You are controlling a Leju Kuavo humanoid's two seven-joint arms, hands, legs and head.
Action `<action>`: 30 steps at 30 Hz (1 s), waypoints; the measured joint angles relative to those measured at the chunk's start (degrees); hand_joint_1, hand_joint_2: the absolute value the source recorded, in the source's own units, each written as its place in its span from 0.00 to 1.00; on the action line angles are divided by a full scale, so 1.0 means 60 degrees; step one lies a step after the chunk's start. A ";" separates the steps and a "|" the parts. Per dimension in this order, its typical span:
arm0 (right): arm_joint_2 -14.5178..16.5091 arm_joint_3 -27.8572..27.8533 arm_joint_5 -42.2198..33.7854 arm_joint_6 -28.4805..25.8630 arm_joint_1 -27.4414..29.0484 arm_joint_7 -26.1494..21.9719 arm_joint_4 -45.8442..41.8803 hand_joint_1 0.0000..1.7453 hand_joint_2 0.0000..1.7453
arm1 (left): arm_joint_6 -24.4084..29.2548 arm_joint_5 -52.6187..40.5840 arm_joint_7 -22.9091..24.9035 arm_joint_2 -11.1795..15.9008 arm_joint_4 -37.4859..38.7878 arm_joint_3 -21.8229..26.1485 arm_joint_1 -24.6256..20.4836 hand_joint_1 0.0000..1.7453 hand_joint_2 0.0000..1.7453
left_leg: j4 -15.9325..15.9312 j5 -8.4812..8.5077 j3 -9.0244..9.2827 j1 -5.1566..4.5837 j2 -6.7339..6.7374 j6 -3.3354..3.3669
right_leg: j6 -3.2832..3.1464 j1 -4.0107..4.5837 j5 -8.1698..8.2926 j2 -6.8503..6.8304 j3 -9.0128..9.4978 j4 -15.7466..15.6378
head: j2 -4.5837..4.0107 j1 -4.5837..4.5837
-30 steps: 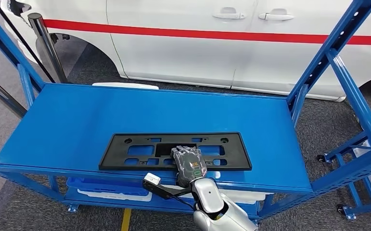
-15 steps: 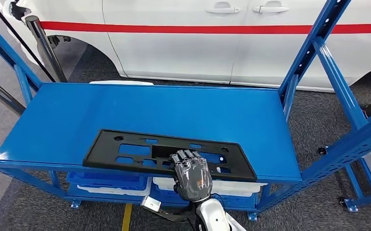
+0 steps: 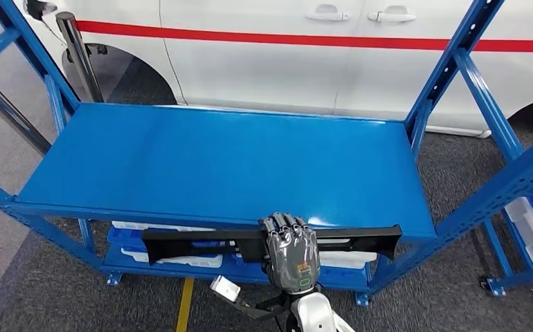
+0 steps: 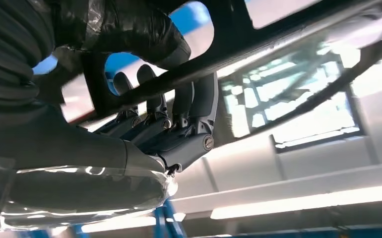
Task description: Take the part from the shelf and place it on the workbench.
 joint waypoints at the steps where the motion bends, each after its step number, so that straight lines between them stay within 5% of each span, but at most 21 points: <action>1: -0.0054 0.0045 0.0000 0.0000 -0.0004 0.0185 -0.0012 1.00 1.00 | -0.0003 -0.0001 0.0006 0.0000 0.0000 -0.0004 0.0000 0.00 1.00 | 0.0015 0.0105 -0.0147 -0.0015 0.0005 0.0013 | 0.0021 -0.0005 -0.0342 -0.0001 -0.0114 0.0608 | 0.0000 0.0001; 2: -0.0106 0.0087 0.0000 0.0000 -0.0007 0.0318 -0.0016 1.00 1.00 | -0.0007 -0.0002 0.0009 0.0001 0.0000 -0.0008 0.0001 0.00 1.00 | 0.0036 0.0205 -0.0301 -0.0027 0.0009 0.0011 | 0.0032 -0.0009 -0.0477 -0.0001 -0.0135 0.1047 | 0.0000 0.0002; 4: -0.0198 0.0162 0.0000 0.0000 -0.0012 0.0445 -0.0023 1.00 1.00 | -0.0020 -0.0003 0.0011 0.0006 0.0000 -0.0018 0.0001 0.00 1.00 | 0.0112 0.0371 -0.0608 -0.0041 0.0006 -0.0018 | 0.0015 -0.0012 -0.0196 -0.0002 0.0278 0.1010 | 0.0000 0.0002; 7: -0.0241 0.0220 0.0000 0.0000 -0.0047 0.0492 -0.0062 1.00 1.00 | -0.0042 -0.0001 0.0014 0.0011 0.0000 -0.0031 0.0002 0.00 1.00 | 0.0268 0.0542 -0.0938 -0.0052 -0.0009 -0.0116 | -0.0088 0.0013 0.0095 0.0008 0.1675 -0.0801 | 0.0000 -0.0005; 9: -0.0256 0.0261 0.0003 0.0000 -0.0083 0.0507 -0.0091 1.00 1.00 | -0.0050 -0.0001 0.0018 0.0013 0.0000 -0.0038 0.0003 0.00 1.00 | 0.0292 0.0677 -0.1011 -0.0063 -0.0014 -0.0221 | -0.0165 0.0067 -0.0013 0.0021 0.2089 -0.1524 | 0.0000 -0.0008; 12: -0.0278 0.0341 0.0012 0.0000 -0.0119 0.0527 -0.0109 1.00 1.00 | -0.0051 0.0003 0.0028 0.0015 0.0011 -0.0046 0.0031 0.00 1.00 | 0.0299 0.0750 -0.1131 -0.0036 -0.0037 -0.0393 | -0.0366 0.0084 0.0230 -0.0004 0.1942 -0.1683 | 0.0000 -0.0006; 14: -0.0278 0.0369 0.0017 0.0000 -0.0131 0.0531 -0.0113 1.00 1.00 | -0.0054 0.0008 0.0036 0.0013 0.0022 -0.0049 0.0035 0.00 1.00 | 0.0851 0.0059 -0.1357 -0.0005 -0.0054 -0.0484 | -0.0523 0.0051 0.0481 -0.0037 0.1713 -0.1751 | 0.0000 -0.0007; 16: -0.0283 0.0371 0.0021 0.0000 -0.0136 0.0537 -0.0114 1.00 1.00 | -0.0056 0.0011 0.0036 0.0015 0.0022 -0.0051 0.0024 0.00 1.00 | 0.2017 -0.0898 -0.1613 0.0009 -0.0056 -0.0556 | -0.0589 0.0072 0.0712 -0.0051 0.1433 -0.1739 | 0.0000 -0.0010; 17: -0.0287 0.0372 0.0022 0.0000 -0.0134 0.0538 -0.0113 1.00 1.00 | -0.0056 0.0011 0.0036 0.0019 0.0022 -0.0052 0.0027 0.00 1.00 | 0.2561 -0.1114 -0.1667 0.0010 -0.0056 -0.0580 | -0.0592 0.0082 0.0820 -0.0055 0.1280 -0.1719 | 0.0000 -0.0010; 19: -0.0296 0.0374 0.0022 0.0000 -0.0133 0.0541 -0.0112 1.00 1.00 | -0.0056 0.0011 0.0035 0.0022 0.0022 -0.0052 0.0031 0.00 1.00 | 0.2877 -0.0891 -0.1417 0.0010 -0.0056 -0.0593 | -0.0575 0.0092 0.1010 -0.0065 0.0974 -0.1659 | 0.0000 -0.0011; 21: -0.0300 0.0374 0.0022 0.0000 -0.0135 0.0542 -0.0114 1.00 1.00 | -0.0057 0.0011 0.0035 0.0023 0.0022 -0.0052 0.0019 0.00 1.00 | 0.1909 -0.0430 -0.0551 0.0009 -0.0059 -0.0557 | -0.0533 0.0087 0.1180 -0.0068 0.0711 -0.1584 | 0.0000 -0.0013; 23: -0.0302 0.0374 0.0022 0.0000 -0.0140 0.0544 -0.0126 1.00 1.00 | -0.0055 0.0011 0.0035 0.0027 0.0022 -0.0052 -0.0006 0.00 1.00 | 0.0488 -0.0487 0.0434 -0.0030 -0.0073 -0.0481 | -0.0449 0.0105 0.1346 -0.0068 0.0564 -0.1538 | 0.0000 -0.0011; 24: -0.0302 0.0374 0.0023 0.0000 -0.0142 0.0544 -0.0133 1.00 1.00 | -0.0055 0.0011 0.0035 0.0030 0.0022 -0.0052 -0.0010 0.00 1.00 | 0.0058 -0.0592 0.0685 -0.0056 -0.0085 -0.0440 | -0.0402 0.0110 0.1429 -0.0072 0.0542 -0.1545 | 0.0000 -0.0008; 27: -0.0313 0.0378 0.0025 0.0000 -0.0148 0.0551 -0.0141 1.00 1.00 | -0.0056 0.0012 0.0035 0.0031 0.0022 -0.0055 -0.0011 0.00 1.00 | -0.0176 -0.0462 0.0627 -0.0059 -0.0079 -0.0273 | -0.0245 0.0111 0.1564 -0.0061 0.0481 -0.1579 | 0.0000 -0.0004; 28: -0.0325 0.0381 0.0025 0.0000 -0.0150 0.0563 -0.0142 1.00 1.00 | -0.0059 0.0013 0.0036 0.0030 0.0022 -0.0056 -0.0021 0.00 1.00 | -0.0188 -0.0355 0.0548 -0.0040 -0.0056 -0.0190 | -0.0196 0.0105 0.1345 -0.0046 0.0401 -0.1425 | 0.0000 -0.0003; 30: -0.0355 0.0414 0.0026 0.0000 -0.0149 0.0623 -0.0141 1.00 1.00 | -0.0065 0.0014 0.0039 0.0029 0.0022 -0.0061 -0.0041 0.00 1.00 | -0.0183 -0.0136 0.0333 -0.0025 -0.0007 -0.0055 | -0.0118 0.0076 0.0429 -0.0022 0.0121 -0.0565 | 0.0000 -0.0002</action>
